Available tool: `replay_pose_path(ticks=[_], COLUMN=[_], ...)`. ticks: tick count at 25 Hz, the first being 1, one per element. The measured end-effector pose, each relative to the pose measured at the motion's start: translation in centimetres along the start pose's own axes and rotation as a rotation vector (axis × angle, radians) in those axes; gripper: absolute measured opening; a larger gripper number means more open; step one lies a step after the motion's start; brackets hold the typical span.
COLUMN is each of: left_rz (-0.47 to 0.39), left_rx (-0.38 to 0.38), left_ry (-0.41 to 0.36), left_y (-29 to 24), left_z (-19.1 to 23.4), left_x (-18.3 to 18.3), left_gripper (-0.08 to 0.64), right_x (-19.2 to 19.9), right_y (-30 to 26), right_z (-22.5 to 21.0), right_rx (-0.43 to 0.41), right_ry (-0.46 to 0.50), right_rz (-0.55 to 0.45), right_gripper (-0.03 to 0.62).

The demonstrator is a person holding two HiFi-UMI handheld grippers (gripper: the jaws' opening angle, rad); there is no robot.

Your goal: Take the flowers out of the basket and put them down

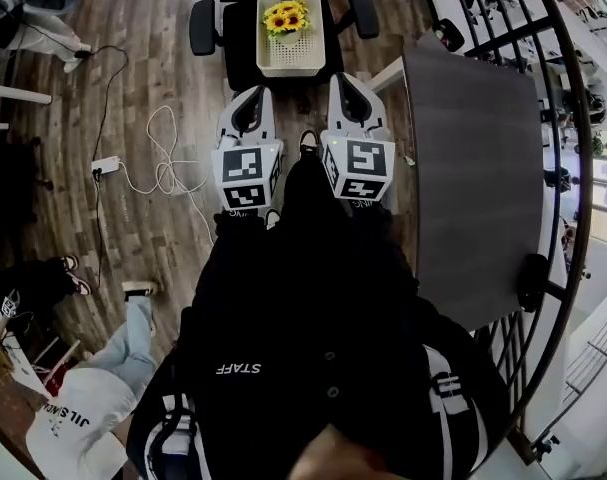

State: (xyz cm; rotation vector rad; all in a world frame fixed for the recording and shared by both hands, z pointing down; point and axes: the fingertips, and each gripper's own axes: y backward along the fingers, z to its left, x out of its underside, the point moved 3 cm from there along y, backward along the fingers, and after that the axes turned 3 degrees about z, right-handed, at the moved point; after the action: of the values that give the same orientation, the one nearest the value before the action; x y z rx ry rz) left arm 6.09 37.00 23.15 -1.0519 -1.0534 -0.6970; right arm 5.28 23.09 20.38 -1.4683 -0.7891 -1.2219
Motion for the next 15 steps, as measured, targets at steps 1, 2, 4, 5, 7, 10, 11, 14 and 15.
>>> replay_pose_path(ticks=[1,2,4,5,7,10,11,14,15], left_rz=[-0.005,-0.009,-0.012,-0.013,-0.010,-0.001,0.004,0.026,0.034], left_rx=[-0.010,-0.021,-0.040,-0.048,-0.061,-0.072,-0.076,-0.096,-0.099], left_ry=[-0.002,-0.003,0.002,0.007,0.012,0.013,0.015,0.018,0.016], left_y=[-1.3,-2.8,-5.9,-7.7,-11.1,-16.0,-17.4,-20.3,-20.8], left_z=[0.2,0.3,0.4,0.4,0.2,-0.3,-0.3,-0.1,0.1], left_x=[-0.6,-1.2,-2.5,-3.3,-4.8,-6.4,-6.6,-6.0,-5.5], left_gripper=[0.000,0.000,0.000,0.000,0.000,0.000,0.000,0.000,0.000], right_x=[-0.5,-0.9,-1.8,-2.3,-3.4,-4.5,-4.6,-3.9,-3.5], right_y=[-1.3,-2.7,-5.5,-6.8,-9.4,-13.0,-14.1,-16.7,-17.2], right_z=[-0.6,-1.3,-3.1,-4.0,-6.1,-9.3,-10.2,-11.9,-12.1], right_rx=[-0.011,-0.024,-0.048,-0.060,-0.080,-0.099,-0.104,-0.114,-0.114], right_ry=[0.007,0.006,0.002,0.006,0.013,0.012,0.010,-0.003,-0.010], right_rz=[-0.009,-0.016,-0.020,-0.020,-0.020,-0.008,-0.001,0.020,0.028], right_gripper=[0.012,0.012,0.012,0.012,0.012,0.012,0.012,0.012,0.012])
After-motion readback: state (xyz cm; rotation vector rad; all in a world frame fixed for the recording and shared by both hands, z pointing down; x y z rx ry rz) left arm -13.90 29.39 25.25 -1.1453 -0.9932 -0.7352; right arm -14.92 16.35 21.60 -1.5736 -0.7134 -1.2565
